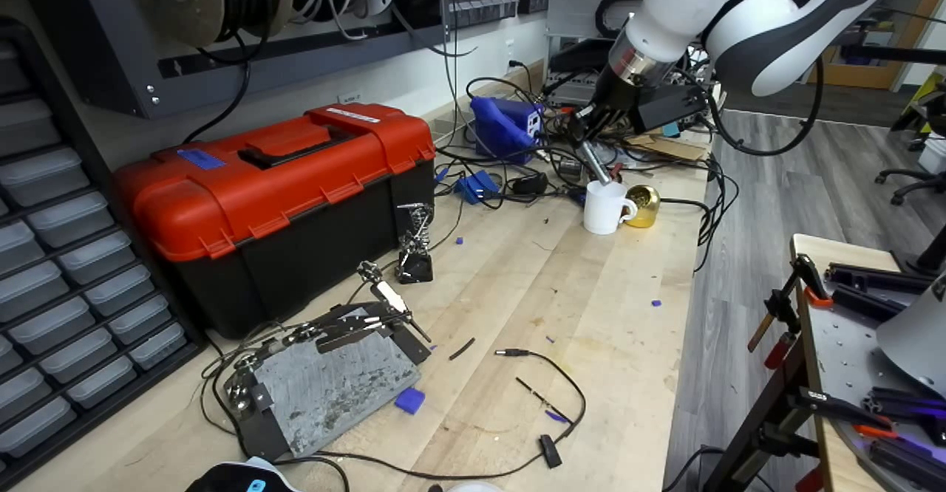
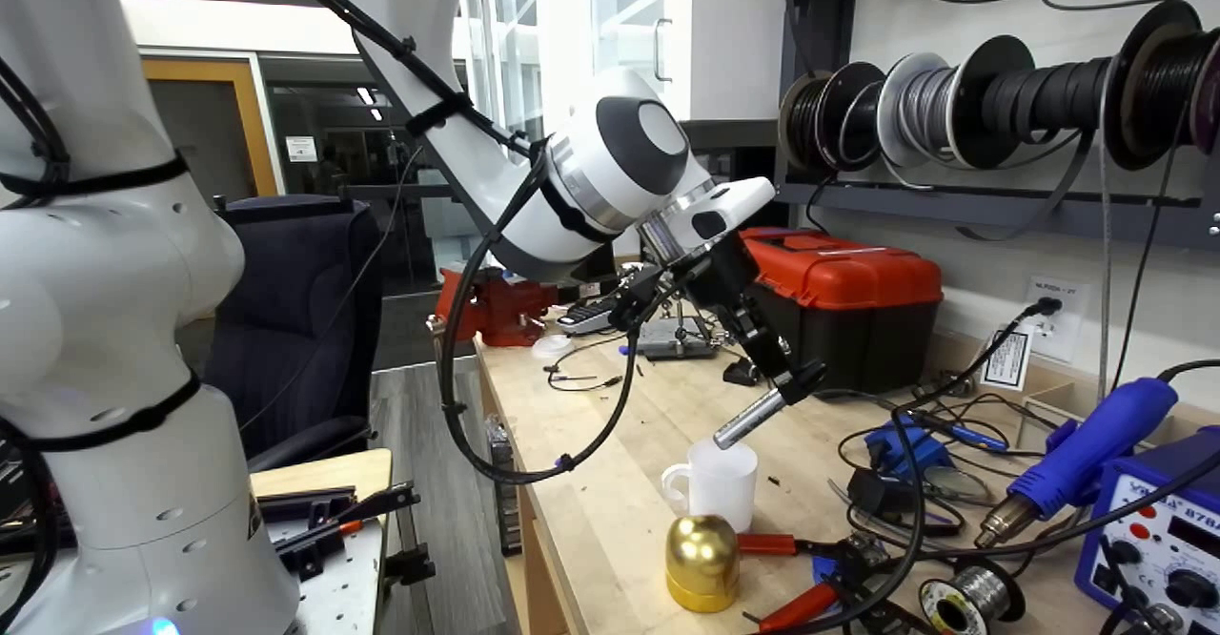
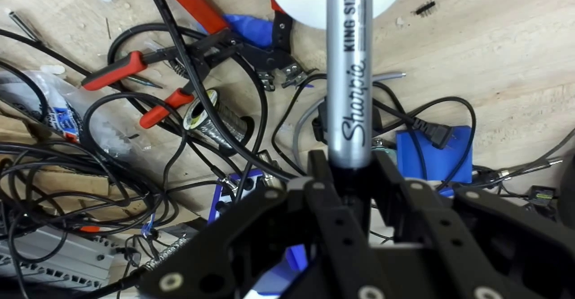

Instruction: Pick up the black marker from the left side of the workbench and put it in the white mug

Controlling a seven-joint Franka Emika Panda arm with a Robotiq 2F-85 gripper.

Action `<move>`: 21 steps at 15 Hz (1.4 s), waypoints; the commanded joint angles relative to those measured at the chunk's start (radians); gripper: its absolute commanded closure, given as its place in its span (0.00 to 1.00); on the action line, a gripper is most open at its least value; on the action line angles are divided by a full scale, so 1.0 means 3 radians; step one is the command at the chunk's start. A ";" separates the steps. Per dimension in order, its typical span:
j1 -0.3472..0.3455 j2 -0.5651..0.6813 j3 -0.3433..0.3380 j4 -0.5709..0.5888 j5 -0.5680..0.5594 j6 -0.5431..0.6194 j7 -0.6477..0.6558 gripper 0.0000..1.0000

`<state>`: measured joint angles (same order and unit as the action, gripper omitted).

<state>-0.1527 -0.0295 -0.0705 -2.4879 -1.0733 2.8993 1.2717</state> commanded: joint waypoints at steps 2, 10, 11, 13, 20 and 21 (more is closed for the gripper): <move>-0.0005 0.0044 0.0011 0.0009 -0.0305 0.0008 0.0415 0.95; 0.0021 0.0074 0.0019 -0.0034 -0.0724 0.0014 0.0901 0.53; 0.0021 0.0069 0.0019 -0.0048 -0.0781 0.0017 0.0969 0.48; 0.0018 0.0049 0.0018 -0.0085 -0.0922 0.0014 0.1119 0.34; 0.0019 0.0108 0.0022 -0.0136 -0.1123 0.0003 0.1326 0.00; 0.0019 0.0112 0.0022 -0.0152 -0.1130 0.0003 0.1335 0.03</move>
<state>-0.1471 0.0042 -0.0639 -2.5335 -1.4123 2.9001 1.6718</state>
